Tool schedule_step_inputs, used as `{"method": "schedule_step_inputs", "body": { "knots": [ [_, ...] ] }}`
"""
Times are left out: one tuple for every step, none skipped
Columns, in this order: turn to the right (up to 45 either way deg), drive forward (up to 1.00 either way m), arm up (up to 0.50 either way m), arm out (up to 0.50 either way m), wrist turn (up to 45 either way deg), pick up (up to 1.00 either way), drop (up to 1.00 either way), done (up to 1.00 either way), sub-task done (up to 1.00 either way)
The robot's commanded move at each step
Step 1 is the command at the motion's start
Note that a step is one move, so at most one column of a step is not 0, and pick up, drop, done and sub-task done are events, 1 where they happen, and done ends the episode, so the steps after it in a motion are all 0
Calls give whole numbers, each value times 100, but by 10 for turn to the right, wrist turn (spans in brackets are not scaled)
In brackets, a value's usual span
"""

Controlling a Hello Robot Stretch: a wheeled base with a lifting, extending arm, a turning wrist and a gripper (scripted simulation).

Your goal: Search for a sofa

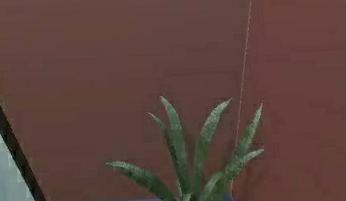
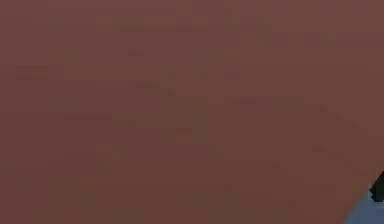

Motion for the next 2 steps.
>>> {"method": "schedule_step_inputs", "body": {
  "knots": [
    [-450, 0, 0, 0, 0, 0, 0, 0, 0],
    [-270, 0, 0, 0, 0, 0, 0, 0, 0]
  ]
}}
